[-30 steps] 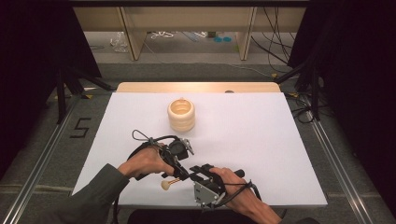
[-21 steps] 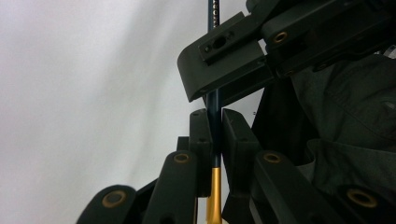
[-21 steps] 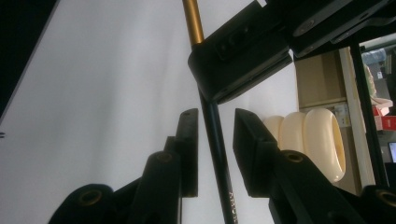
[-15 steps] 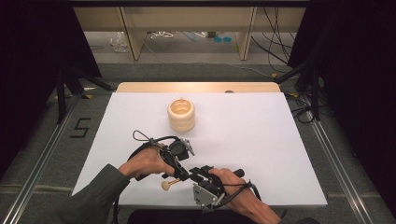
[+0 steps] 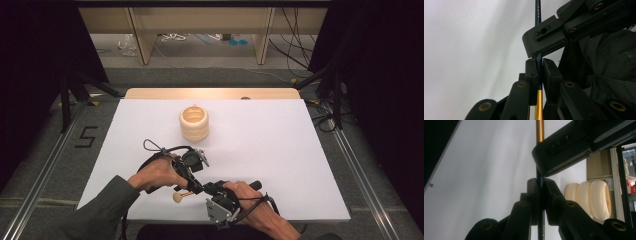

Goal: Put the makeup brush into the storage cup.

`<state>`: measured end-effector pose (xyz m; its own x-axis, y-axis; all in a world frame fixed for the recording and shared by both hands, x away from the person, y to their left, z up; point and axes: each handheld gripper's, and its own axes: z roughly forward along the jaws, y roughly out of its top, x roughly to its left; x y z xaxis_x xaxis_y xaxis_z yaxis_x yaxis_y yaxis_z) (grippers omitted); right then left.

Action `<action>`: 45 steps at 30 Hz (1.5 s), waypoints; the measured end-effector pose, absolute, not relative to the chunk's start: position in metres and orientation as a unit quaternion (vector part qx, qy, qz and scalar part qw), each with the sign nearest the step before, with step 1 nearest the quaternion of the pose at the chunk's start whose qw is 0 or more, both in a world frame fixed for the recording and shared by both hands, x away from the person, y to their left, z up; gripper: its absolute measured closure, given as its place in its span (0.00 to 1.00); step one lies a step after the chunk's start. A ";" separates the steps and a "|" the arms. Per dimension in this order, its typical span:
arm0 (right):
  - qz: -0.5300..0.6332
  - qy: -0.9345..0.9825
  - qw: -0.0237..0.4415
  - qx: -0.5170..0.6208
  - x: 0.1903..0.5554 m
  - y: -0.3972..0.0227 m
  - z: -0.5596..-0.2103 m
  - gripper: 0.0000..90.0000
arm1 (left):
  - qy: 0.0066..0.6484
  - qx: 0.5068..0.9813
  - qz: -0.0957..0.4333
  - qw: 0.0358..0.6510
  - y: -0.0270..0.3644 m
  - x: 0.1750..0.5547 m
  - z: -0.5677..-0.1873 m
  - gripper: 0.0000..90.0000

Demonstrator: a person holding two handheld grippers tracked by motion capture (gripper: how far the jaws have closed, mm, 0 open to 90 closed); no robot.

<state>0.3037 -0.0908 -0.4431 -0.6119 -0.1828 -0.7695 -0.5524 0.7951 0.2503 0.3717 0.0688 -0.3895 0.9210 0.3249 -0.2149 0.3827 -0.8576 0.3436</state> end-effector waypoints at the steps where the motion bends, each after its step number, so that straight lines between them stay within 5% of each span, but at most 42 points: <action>1: 0.238 0.866 0.387 -0.209 0.303 -0.091 -0.443 0.93 | 0.193 0.958 -0.076 0.199 0.068 0.371 -0.390 0.92; 12: 0.245 0.871 0.377 -0.199 0.309 -0.095 -0.442 0.94 | 0.200 0.954 -0.059 0.214 0.074 0.372 -0.380 0.84; 34: 0.371 0.880 0.295 0.015 0.345 -0.144 -0.435 0.94 | 0.258 0.873 0.068 0.408 0.135 0.356 -0.368 0.44; 45: 0.457 0.846 0.250 0.113 0.354 -0.155 -0.430 0.94 | 0.281 0.827 0.097 0.477 0.141 0.346 -0.383 0.36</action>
